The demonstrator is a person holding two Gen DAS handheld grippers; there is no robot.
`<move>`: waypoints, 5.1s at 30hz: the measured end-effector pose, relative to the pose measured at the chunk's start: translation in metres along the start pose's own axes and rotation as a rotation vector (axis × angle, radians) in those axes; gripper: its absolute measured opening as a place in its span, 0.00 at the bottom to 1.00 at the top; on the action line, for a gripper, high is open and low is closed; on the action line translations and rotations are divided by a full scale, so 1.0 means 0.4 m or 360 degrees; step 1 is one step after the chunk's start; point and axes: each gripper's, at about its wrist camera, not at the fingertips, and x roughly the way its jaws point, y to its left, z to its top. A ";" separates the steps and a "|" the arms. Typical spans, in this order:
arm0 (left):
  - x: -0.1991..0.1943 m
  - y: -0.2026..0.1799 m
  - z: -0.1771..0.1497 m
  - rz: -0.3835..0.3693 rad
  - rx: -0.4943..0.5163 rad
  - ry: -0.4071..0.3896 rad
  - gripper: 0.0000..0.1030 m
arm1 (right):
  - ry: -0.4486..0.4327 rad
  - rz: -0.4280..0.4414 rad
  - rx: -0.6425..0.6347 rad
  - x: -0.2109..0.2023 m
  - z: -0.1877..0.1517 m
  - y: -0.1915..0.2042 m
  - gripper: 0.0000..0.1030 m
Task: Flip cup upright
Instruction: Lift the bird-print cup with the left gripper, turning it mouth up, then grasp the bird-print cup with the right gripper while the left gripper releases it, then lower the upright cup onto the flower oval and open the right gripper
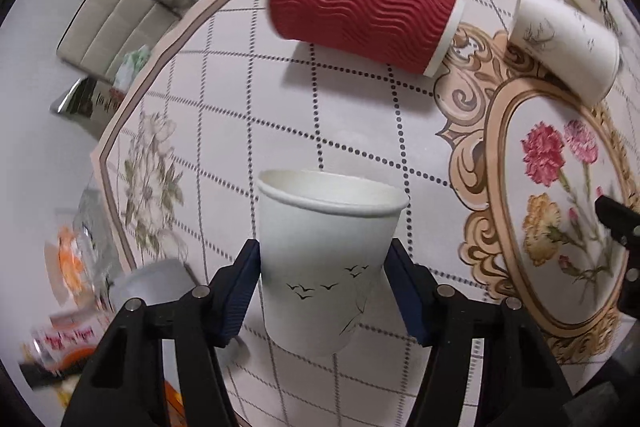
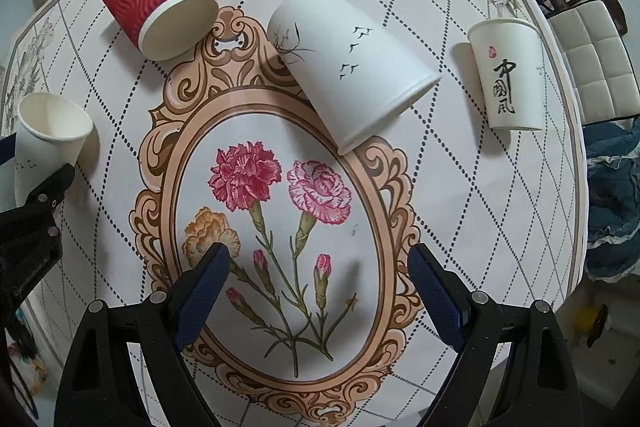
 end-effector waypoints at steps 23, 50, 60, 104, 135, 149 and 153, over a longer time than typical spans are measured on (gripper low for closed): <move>-0.133 -0.242 -0.251 -0.0482 -0.0985 0.0290 0.58 | 0.0010 0.0119 -0.0126 -0.014 -0.235 -0.213 0.89; -0.027 -0.262 -0.229 -0.0653 -0.1279 0.0286 0.80 | 0.0038 0.0068 -0.0070 0.055 -0.227 -0.370 0.89; -0.186 -0.167 -0.309 -0.0352 -0.1234 -0.0002 1.00 | -0.0025 0.0187 -0.0089 -0.023 -0.241 -0.333 0.89; -0.016 -0.068 -0.557 -0.0016 -0.1159 0.0259 1.00 | 0.0119 0.0186 -0.0361 -0.007 -0.246 0.080 0.54; 0.032 0.076 -0.513 -0.0049 -0.1299 0.0367 1.00 | -0.0650 0.0376 -0.0311 -0.144 -0.142 0.190 0.56; 0.062 0.063 -0.525 -0.0025 -0.1190 0.0350 1.00 | -0.1036 0.0213 -0.0401 -0.075 -0.205 0.247 0.57; 0.045 0.033 -0.545 -0.0038 -0.1162 0.0330 1.00 | -0.0996 0.0191 -0.0412 -0.064 -0.247 0.241 0.57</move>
